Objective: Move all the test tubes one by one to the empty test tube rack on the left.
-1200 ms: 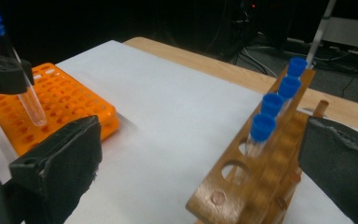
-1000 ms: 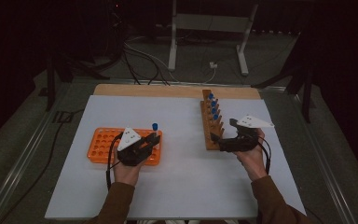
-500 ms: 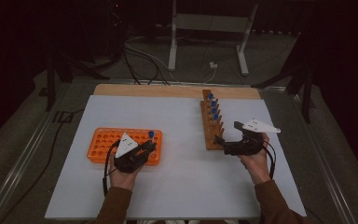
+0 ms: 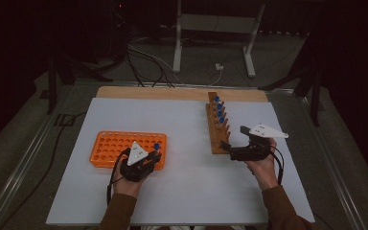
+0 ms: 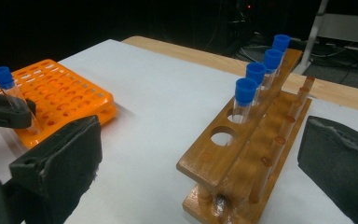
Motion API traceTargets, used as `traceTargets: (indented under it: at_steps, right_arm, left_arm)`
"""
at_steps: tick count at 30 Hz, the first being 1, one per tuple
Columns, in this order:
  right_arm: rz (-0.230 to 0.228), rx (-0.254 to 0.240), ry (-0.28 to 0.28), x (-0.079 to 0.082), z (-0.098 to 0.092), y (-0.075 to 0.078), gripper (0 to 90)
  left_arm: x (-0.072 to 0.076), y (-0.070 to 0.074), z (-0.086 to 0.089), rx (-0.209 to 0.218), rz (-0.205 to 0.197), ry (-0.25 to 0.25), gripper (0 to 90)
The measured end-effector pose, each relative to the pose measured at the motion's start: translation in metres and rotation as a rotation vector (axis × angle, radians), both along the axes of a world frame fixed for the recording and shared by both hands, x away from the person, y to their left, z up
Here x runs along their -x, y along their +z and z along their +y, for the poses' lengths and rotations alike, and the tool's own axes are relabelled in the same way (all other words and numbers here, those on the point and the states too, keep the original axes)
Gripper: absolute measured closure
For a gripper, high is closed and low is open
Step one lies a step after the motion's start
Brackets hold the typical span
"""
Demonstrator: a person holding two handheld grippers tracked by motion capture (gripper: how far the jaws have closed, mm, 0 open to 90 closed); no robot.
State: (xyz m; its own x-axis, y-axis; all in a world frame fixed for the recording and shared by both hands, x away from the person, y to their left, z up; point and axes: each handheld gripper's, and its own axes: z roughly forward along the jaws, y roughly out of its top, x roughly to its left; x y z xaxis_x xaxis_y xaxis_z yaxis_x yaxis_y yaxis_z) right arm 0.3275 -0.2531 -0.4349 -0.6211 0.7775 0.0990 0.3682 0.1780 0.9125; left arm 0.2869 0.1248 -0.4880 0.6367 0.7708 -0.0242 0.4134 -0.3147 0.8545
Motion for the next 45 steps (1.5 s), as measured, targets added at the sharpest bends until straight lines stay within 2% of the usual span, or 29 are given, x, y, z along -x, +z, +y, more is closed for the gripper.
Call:
traceTargets:
  at_steps: [11,13,14,15,19,22,25,28,33,34,35,38,42,45]
  right_arm:
    - [0.006,0.003,0.006,0.000,0.002,-0.003,0.0]
    - [0.005,0.003,0.007,0.000,0.002,-0.003,0.0]
    - [0.004,0.003,0.008,0.000,0.003,-0.003,0.0]
    - [0.004,0.001,0.008,0.000,0.003,-0.002,0.0]
    - [0.004,0.002,0.009,0.000,0.003,-0.003,0.0]
    - [0.006,0.003,0.011,0.000,0.005,-0.003,0.0]
    - [0.006,0.005,0.014,-0.001,0.007,-0.004,0.0]
    - [0.006,0.006,0.016,-0.001,0.008,-0.004,0.0]
    - [0.004,0.013,0.013,-0.002,0.009,-0.004,0.0]
    - [0.005,0.013,0.010,-0.002,0.009,-0.004,0.0]
    - [0.005,0.013,0.009,-0.003,0.009,-0.004,0.0]
    - [0.005,0.013,0.005,-0.005,0.009,-0.003,0.0]
    - [0.011,0.014,-0.006,-0.011,0.008,-0.002,0.0]
    - [0.018,0.029,-0.017,-0.017,0.010,-0.001,0.0]
  left_arm:
    - [-0.001,-0.004,-0.004,-0.051,0.030,0.001,77.8]
    - [-0.001,-0.003,-0.004,-0.047,0.033,0.002,77.5]
    - [0.000,-0.003,-0.004,-0.044,0.024,0.013,73.5]
    - [0.000,-0.002,-0.003,-0.034,0.015,0.023,64.2]
    - [0.003,0.005,0.001,0.031,-0.032,0.029,63.3]
    - [0.005,0.009,0.003,0.046,-0.050,0.032,66.4]
    - [0.004,0.008,0.002,0.029,-0.033,0.021,76.9]
    - [0.003,0.005,-0.001,0.014,-0.019,0.018,77.6]
    - [0.004,0.004,0.000,0.026,-0.005,0.018,77.2]
    - [0.004,0.004,0.001,0.027,0.000,0.023,76.0]
    - [0.004,0.003,0.001,0.032,0.001,0.024,71.0]
    - [0.005,0.005,0.006,0.078,0.016,0.025,60.4]
    - [0.007,0.007,0.013,0.106,0.032,0.023,51.5]
    - [0.009,0.010,0.020,0.142,0.032,0.015,48.6]
